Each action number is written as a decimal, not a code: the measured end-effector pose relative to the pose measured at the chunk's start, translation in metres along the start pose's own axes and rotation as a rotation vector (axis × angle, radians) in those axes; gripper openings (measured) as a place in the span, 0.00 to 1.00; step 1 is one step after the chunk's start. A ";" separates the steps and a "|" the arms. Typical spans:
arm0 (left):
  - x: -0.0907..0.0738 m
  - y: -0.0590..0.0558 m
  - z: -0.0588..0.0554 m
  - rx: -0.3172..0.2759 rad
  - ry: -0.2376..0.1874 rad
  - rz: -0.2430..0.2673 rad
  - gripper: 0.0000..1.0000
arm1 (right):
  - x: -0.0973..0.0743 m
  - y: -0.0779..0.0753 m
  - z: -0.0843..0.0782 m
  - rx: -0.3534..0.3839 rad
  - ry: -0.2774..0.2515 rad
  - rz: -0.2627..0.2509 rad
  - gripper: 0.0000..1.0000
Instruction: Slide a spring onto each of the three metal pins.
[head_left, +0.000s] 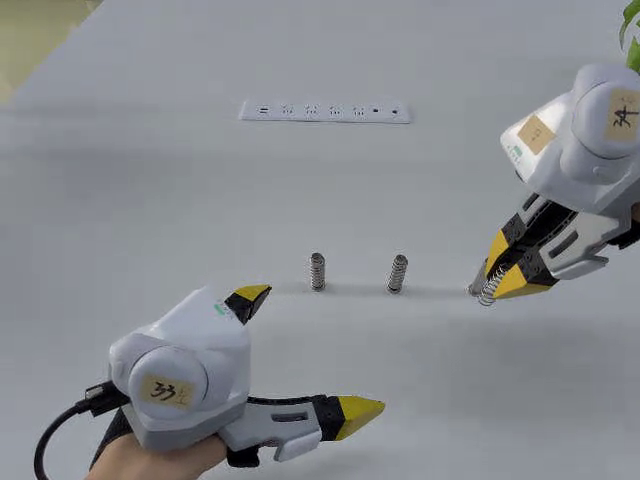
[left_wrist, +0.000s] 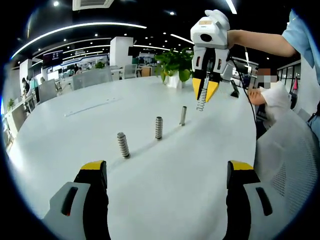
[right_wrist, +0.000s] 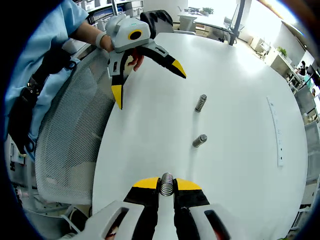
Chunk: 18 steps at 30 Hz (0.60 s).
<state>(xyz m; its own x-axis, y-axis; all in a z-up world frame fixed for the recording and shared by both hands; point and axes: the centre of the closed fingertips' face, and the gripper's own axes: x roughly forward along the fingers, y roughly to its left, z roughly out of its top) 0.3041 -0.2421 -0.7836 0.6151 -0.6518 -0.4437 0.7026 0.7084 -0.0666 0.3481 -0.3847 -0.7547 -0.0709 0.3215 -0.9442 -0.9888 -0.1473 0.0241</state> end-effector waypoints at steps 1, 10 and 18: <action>0.000 0.001 0.000 0.000 0.000 0.000 0.99 | -0.001 -0.002 -0.001 -0.001 0.004 -0.004 0.07; -0.001 0.007 0.000 -0.002 -0.004 0.014 0.99 | -0.007 -0.019 -0.016 -0.014 0.068 -0.027 0.07; 0.002 0.005 -0.003 -0.012 0.005 0.004 0.98 | -0.006 -0.030 -0.021 -0.014 0.085 -0.043 0.07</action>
<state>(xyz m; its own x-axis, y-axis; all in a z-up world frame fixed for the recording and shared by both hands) 0.3078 -0.2389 -0.7871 0.6162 -0.6476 -0.4483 0.6957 0.7143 -0.0757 0.3810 -0.4020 -0.7572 -0.0167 0.2478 -0.9687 -0.9888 -0.1480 -0.0208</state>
